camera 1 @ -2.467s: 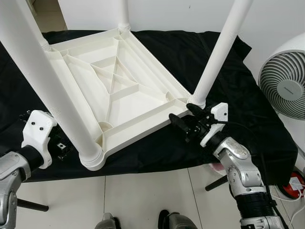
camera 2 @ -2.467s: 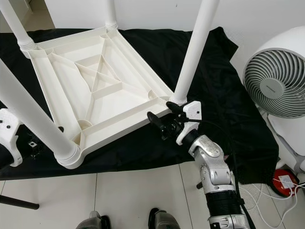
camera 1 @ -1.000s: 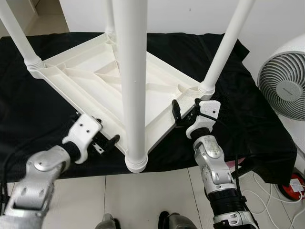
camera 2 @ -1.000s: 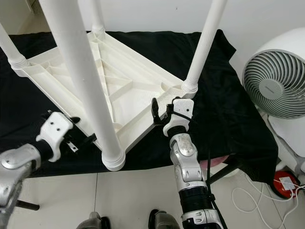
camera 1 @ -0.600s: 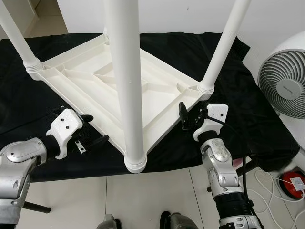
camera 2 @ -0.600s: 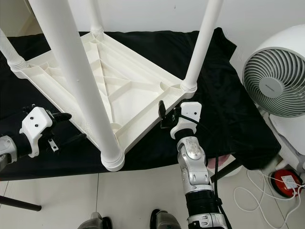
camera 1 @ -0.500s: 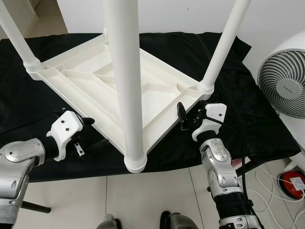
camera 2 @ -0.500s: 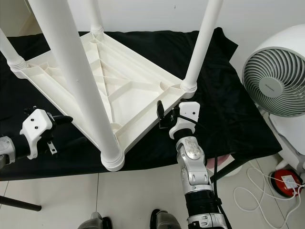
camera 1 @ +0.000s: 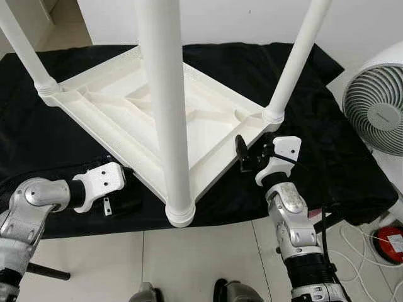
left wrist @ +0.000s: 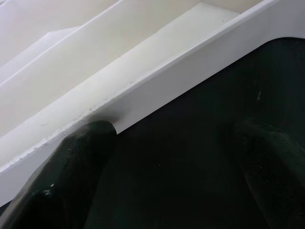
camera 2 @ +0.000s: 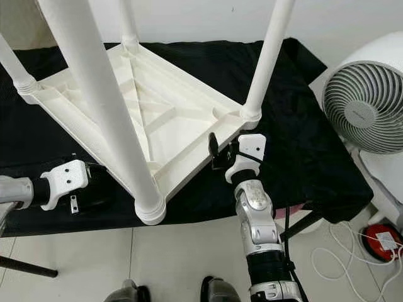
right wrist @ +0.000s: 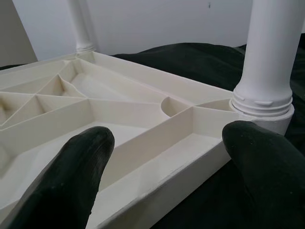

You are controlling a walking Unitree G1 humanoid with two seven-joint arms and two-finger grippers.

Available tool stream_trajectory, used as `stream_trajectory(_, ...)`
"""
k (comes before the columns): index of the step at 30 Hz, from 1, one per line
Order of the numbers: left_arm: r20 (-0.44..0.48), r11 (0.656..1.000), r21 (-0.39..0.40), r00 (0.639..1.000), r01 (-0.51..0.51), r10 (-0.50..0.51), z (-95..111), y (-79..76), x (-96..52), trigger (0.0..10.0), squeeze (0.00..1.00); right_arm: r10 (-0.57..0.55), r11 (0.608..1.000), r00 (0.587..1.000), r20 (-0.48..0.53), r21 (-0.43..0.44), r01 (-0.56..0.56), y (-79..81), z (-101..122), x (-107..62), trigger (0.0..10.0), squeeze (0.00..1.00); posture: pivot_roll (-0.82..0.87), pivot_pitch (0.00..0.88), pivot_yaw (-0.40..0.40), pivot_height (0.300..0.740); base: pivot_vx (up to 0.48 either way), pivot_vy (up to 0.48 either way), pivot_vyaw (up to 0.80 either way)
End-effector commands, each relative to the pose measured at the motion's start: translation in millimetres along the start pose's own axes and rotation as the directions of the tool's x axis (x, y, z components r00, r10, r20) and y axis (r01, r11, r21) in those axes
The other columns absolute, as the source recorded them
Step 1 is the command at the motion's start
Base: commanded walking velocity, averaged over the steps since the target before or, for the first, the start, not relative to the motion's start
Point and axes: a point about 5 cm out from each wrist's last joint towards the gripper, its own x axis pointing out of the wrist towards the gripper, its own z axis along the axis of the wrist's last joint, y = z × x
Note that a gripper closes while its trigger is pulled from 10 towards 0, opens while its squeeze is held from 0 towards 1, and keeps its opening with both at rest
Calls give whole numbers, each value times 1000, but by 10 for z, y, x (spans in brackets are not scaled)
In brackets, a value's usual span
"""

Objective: Building children table

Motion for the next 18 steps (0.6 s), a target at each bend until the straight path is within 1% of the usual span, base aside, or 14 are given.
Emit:
stream_trajectory(1, 0, 1000, 25, 1000, 3, -3, 12, 51, 4, 10000, 0, -5, 1000, 1000, -6, 2, 5, 4, -31, -52, 10000, 0, -77, 133, 56, 740, 0, 0, 0)
stream_trajectory(3, 1, 999, 33, 1000, 4, -4, 16, 73, -4, 10000, 0, -6, 1000, 1000, -7, 3, 6, 3, -37, -65, 10000, 0, -77, 133, 56, 740, 0, 0, 0)
stream_trajectory(5, -1, 999, 52, 1000, 0, 0, 26, 137, -48, 10000, 0, -14, 1000, 1000, -17, 4, 14, -9, -62, -105, 10000, 0, -80, 130, 62, 740, 0, 0, 0)
stream_trajectory(6, -1, 999, 52, 1000, 0, 0, 26, 137, -48, 10000, 0, -14, 1000, 1000, -17, 4, 14, -9, -62, -105, 10000, 0, -80, 130, 62, 740, 0, 0, 0)
stream_trajectory(8, -3, 997, 73, 1000, -4, 5, 30, 200, -105, 10000, 0, -18, 1000, 1000, -24, 3, 18, -13, -84, -134, 10000, 0, -82, 126, 65, 740, 0, 0, 0)
stream_trajectory(9, 0, 996, 87, 1000, -18, 18, 41, 266, -154, 10000, 0, -19, 1000, 999, -27, 3, 19, -12, -93, -144, 10000, 0, -82, 126, 65, 740, 0, 0, 0)
stream_trajectory(10, 0, 996, 87, 1000, -18, 18, 41, 266, -154, 10000, 0, -19, 1000, 999, -27, 3, 19, -12, -93, -144, 10000, 0, -82, 126, 65, 740, 0, 0, 0)
stream_trajectory(11, 0, 996, 90, 1000, -21, 21, 49, 305, -170, 10000, 0, -20, 1000, 999, -28, 3, 20, -11, -98, -141, 10000, 0, -82, 121, 70, 740, 0, 0, 0)
stream_trajectory(15, -4, 995, 94, 1000, -15, 15, 57, 343, -161, 10000, 0, -20, 1000, 999, -27, 2, 21, -6, -100, -127, 10000, 0, -82, 121, 70, 740, 0, 0, 0)
stream_trajectory(18, 11, 994, 112, 1000, -6, 5, 82, 367, -105, 10000, 0, -22, 1000, 999, -25, 1, 22, -12, -98, -118, 10000, 0, -89, 115, 75, 740, 0, 0, 0)
